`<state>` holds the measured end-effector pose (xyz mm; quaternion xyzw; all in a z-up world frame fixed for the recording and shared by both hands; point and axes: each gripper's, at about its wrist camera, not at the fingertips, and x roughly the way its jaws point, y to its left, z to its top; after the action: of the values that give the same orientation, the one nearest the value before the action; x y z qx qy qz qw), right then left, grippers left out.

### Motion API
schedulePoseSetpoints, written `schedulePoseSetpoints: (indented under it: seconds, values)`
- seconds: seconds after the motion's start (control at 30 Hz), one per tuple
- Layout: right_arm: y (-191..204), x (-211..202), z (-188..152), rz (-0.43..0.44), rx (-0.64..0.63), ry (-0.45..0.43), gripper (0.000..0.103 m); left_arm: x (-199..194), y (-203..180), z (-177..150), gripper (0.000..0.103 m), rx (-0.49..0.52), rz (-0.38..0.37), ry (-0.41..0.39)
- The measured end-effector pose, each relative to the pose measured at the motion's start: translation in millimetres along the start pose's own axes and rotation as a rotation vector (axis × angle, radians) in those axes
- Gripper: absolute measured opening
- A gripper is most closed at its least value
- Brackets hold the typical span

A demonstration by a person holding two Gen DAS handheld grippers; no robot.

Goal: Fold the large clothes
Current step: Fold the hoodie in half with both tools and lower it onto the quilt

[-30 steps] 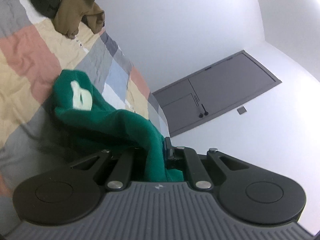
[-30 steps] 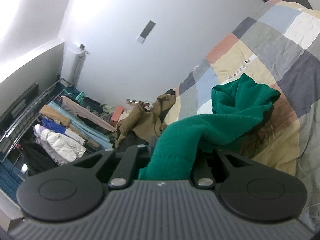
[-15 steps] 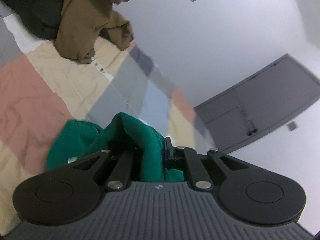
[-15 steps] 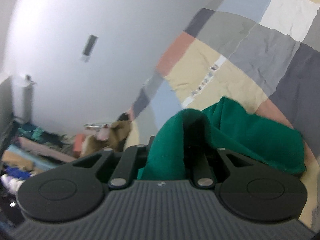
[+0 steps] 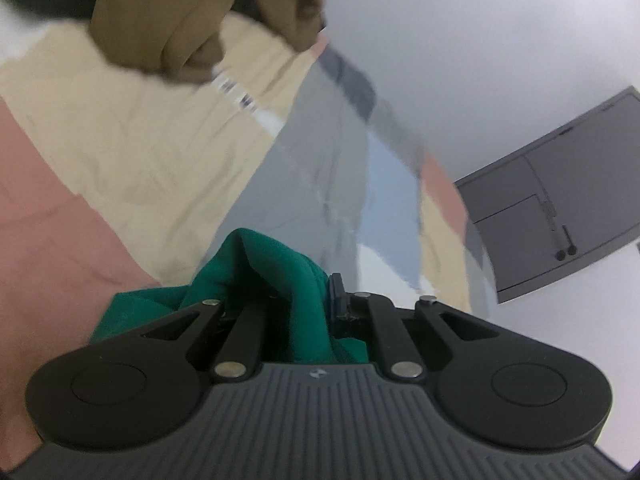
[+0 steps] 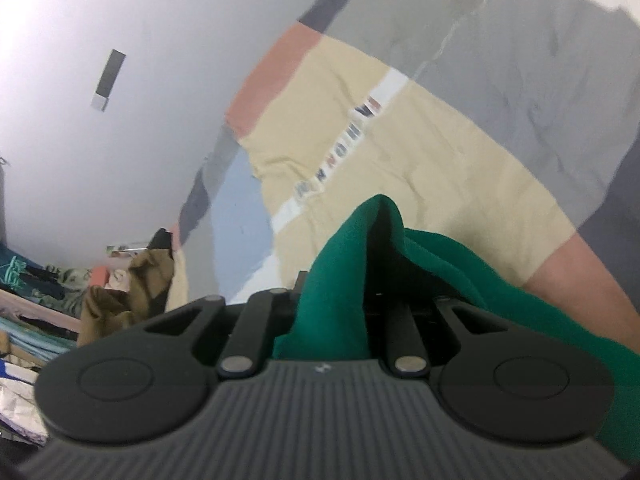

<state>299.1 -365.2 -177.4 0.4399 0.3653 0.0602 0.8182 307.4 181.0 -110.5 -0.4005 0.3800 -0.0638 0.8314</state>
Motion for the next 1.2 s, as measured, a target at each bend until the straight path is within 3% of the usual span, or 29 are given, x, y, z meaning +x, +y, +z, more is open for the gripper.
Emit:
schedulePoseSetpoints:
  seconds: [0.17, 0.33, 0.37, 0.4, 0.47, 0.53, 0.6, 0.73, 0.8, 0.87, 0.93, 1.07, 1.2]
  values:
    - [-7.7, 16.4, -2.1, 0.009, -0.002, 0.0, 0.018, 24.9, 14.7, 4.3, 0.011, -0.04, 0.012, 0.033]
    - [-11.1, 9.7, -6.4, 0.048, -0.01, -0.023, 0.019, 14.1, 6.9, -1.7, 0.015, 0.021, 0.0, 0.028]
    - [-10.6, 7.7, -7.6, 0.057, -0.016, -0.03, 0.02, 8.3, 4.4, -4.0, 0.024, 0.037, -0.01, 0.021]
    - [-8.9, 4.9, -8.9, 0.063, -0.025, -0.035, 0.022, 1.2, 0.7, -6.6, 0.043, 0.044, -0.015, 0.016]
    - [-4.5, -5.7, -11.9, 0.084, -0.046, -0.044, 0.03, -18.7, -5.6, -11.5, 0.069, 0.044, -0.004, -0.014]
    - [1.2, -18.3, -15.7, 0.108, -0.061, -0.053, 0.06, -42.5, -16.2, -18.5, 0.07, 0.087, -0.001, -0.058]
    - [12.1, -38.4, -23.1, 0.107, -0.106, -0.079, 0.08, -64.2, -28.4, -27.3, 0.07, 0.137, -0.003, -0.071]
    - [36.5, -77.9, -39.7, 0.101, -0.263, -0.131, 0.081, -106.5, -58.0, -61.3, 0.07, 0.297, 0.021, -0.128]
    - [47.6, -98.9, -50.6, 0.099, -0.348, -0.172, 0.081, -118.8, -63.7, -83.4, 0.07, 0.318, -0.007, -0.13]
    - [57.4, -114.0, -63.4, 0.111, -0.425, -0.194, 0.081, -120.3, -67.6, -105.6, 0.07, 0.339, -0.026, -0.118]
    - [70.2, -122.2, -78.2, 0.13, -0.515, -0.195, 0.081, -115.2, -72.8, -122.9, 0.07, 0.387, 0.002, -0.099]
    - [102.0, -111.5, -106.6, 0.17, -0.654, -0.144, 0.08, -92.0, -77.7, -139.5, 0.07, 0.461, 0.062, -0.063]
    - [136.3, -74.5, -129.6, 0.118, -0.785, -0.082, 0.079, -69.1, -69.4, -144.7, 0.07, 0.504, 0.121, -0.047]
